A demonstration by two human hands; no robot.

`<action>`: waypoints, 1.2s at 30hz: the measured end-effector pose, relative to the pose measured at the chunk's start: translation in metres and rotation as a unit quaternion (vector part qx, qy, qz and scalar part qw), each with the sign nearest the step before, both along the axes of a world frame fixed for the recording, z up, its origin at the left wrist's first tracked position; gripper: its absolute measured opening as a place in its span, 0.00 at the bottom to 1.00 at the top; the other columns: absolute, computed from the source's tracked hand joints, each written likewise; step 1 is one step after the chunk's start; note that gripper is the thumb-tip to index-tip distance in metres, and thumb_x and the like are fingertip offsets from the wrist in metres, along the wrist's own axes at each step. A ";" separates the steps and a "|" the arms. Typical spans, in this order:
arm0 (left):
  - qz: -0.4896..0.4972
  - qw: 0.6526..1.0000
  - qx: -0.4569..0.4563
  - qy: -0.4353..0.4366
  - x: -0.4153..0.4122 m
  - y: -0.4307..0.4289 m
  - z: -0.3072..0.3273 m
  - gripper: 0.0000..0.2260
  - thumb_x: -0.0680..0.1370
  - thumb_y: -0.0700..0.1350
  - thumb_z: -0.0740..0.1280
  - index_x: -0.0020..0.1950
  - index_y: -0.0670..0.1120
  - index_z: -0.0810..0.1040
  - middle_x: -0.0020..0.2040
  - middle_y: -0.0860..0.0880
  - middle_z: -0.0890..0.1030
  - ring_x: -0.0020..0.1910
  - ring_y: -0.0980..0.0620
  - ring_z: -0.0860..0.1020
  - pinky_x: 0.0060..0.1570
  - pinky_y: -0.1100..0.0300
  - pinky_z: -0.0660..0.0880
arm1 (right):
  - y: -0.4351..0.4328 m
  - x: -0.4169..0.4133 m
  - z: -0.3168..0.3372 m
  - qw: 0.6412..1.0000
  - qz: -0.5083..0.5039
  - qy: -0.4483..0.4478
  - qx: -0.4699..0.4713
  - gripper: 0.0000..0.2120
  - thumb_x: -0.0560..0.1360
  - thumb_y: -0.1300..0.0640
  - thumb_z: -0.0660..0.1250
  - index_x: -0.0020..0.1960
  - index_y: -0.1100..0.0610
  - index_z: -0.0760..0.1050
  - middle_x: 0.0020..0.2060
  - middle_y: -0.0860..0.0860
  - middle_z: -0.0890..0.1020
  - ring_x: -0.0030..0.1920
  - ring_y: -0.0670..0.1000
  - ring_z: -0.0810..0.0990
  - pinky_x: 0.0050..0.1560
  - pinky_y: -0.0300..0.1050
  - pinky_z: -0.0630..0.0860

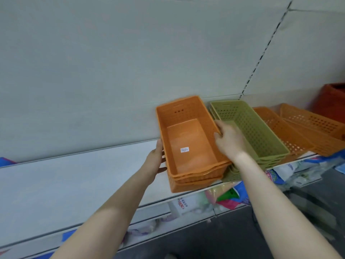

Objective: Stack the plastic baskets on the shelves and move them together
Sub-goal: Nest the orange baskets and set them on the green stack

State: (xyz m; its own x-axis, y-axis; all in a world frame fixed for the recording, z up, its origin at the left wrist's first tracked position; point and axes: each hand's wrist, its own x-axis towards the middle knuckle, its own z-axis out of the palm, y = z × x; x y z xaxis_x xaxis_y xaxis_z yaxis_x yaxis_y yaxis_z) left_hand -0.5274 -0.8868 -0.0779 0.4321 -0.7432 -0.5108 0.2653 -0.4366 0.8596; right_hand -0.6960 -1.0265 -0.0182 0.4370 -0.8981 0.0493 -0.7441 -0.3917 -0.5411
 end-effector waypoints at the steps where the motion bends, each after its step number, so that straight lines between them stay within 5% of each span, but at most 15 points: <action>1: 0.008 1.000 -0.006 0.006 0.000 0.000 -0.001 0.33 0.76 0.71 0.45 0.63 0.51 0.76 0.59 0.49 0.81 0.58 0.49 0.78 0.56 0.50 0.77 | -0.001 0.003 -0.006 1.000 0.006 -0.010 0.021 0.20 0.77 0.62 0.61 0.68 0.49 0.73 0.58 0.55 0.82 0.58 0.61 0.79 0.58 0.56 0.75; 7: 0.011 1.000 0.003 -0.013 0.011 0.007 -0.003 0.26 0.79 0.67 0.45 0.54 0.55 0.78 0.53 0.53 0.81 0.53 0.53 0.78 0.51 0.54 0.75 | 0.011 0.007 -0.045 0.996 -0.022 0.005 0.082 0.19 0.79 0.63 0.60 0.69 0.53 0.71 0.56 0.56 0.83 0.53 0.59 0.81 0.50 0.49 0.77; 10: -0.016 0.999 0.005 -0.028 0.016 0.012 -0.004 0.29 0.77 0.68 0.51 0.63 0.51 0.77 0.58 0.52 0.80 0.59 0.50 0.78 0.54 0.52 0.77 | 0.023 0.004 -0.055 0.988 0.008 0.032 0.151 0.27 0.81 0.62 0.58 0.77 0.48 0.58 0.59 0.58 0.81 0.53 0.57 0.81 0.44 0.44 0.75; 14: -0.024 0.998 0.033 -0.053 0.018 0.013 -0.010 0.27 0.80 0.53 0.62 0.76 0.44 0.62 0.68 0.45 0.75 0.63 0.45 0.76 0.59 0.50 0.77 | 0.030 0.001 -0.062 0.973 0.010 -0.005 0.228 0.35 0.81 0.64 0.55 0.78 0.41 0.43 0.62 0.58 0.78 0.57 0.59 0.80 0.55 0.49 0.74; 20: -0.050 0.995 0.059 -0.065 0.025 0.011 -0.017 0.25 0.79 0.46 0.62 0.76 0.42 0.63 0.65 0.43 0.77 0.57 0.46 0.79 0.53 0.53 0.80 | 0.035 0.001 -0.063 0.976 -0.009 -0.033 0.215 0.33 0.79 0.66 0.56 0.78 0.44 0.53 0.50 0.52 0.80 0.47 0.52 0.80 0.51 0.48 0.77; 24: -0.067 0.994 0.053 -0.071 0.029 0.015 -0.019 0.20 0.79 0.44 0.62 0.71 0.41 0.70 0.58 0.45 0.80 0.50 0.52 0.81 0.39 0.62 0.79 | 0.040 0.002 -0.063 0.982 -0.009 -0.029 0.186 0.30 0.78 0.66 0.56 0.76 0.46 0.59 0.56 0.53 0.81 0.52 0.54 0.80 0.56 0.49 0.75; 31: -0.070 0.991 0.048 -0.107 0.027 0.018 -0.022 0.16 0.78 0.44 0.62 0.64 0.41 0.74 0.57 0.44 0.81 0.50 0.50 0.81 0.45 0.57 0.79 | 0.040 -0.003 -0.067 0.994 -0.006 0.017 0.110 0.23 0.78 0.64 0.58 0.70 0.49 0.68 0.54 0.53 0.83 0.53 0.56 0.82 0.51 0.46 0.74; 33: -0.077 0.982 0.058 -0.165 0.025 0.018 -0.020 0.20 0.76 0.46 0.63 0.67 0.42 0.73 0.63 0.43 0.78 0.54 0.46 0.80 0.54 0.50 0.79 | 0.037 -0.008 -0.062 0.999 -0.009 0.029 0.028 0.19 0.78 0.62 0.59 0.68 0.52 0.72 0.55 0.54 0.84 0.53 0.58 0.82 0.50 0.48 0.76; 36: -0.072 0.921 0.044 -0.380 0.016 0.010 -0.010 0.25 0.74 0.43 0.65 0.71 0.43 0.69 0.68 0.39 0.72 0.64 0.40 0.74 0.61 0.49 0.72 | 0.021 -0.027 -0.046 0.998 -0.024 -0.012 -0.063 0.19 0.79 0.60 0.59 0.68 0.50 0.74 0.57 0.54 0.84 0.56 0.59 0.82 0.55 0.52 0.78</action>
State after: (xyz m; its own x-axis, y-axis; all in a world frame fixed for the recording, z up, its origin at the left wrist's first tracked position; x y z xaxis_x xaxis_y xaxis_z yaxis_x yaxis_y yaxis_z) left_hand -0.5111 -0.8765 -0.0882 0.5899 -0.7908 -0.1634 -0.4639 -0.4975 0.7330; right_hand -0.7231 -1.0053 -0.0639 0.3904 -0.9041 0.1738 -0.7514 -0.4220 -0.5073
